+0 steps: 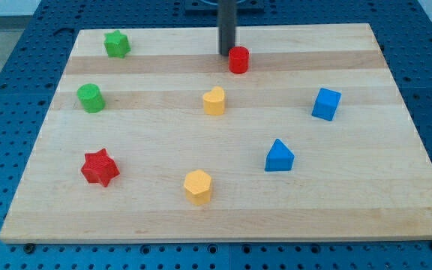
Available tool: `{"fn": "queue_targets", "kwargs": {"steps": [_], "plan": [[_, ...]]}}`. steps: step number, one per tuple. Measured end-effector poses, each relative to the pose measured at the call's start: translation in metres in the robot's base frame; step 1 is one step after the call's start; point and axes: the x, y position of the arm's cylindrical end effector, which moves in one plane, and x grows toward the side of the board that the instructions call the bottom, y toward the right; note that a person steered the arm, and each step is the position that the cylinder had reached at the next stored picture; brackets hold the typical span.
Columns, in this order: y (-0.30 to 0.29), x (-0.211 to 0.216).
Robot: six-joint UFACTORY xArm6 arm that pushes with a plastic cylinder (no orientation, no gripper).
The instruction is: Push green circle slightly right
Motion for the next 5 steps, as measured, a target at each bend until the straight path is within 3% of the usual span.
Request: {"fn": "queue_targets", "kwargs": {"steps": [1,2,4,5], "plan": [[-0.065,0.028],[-0.141,0.029],[-0.199,0.027],[-0.28,0.04]]}}
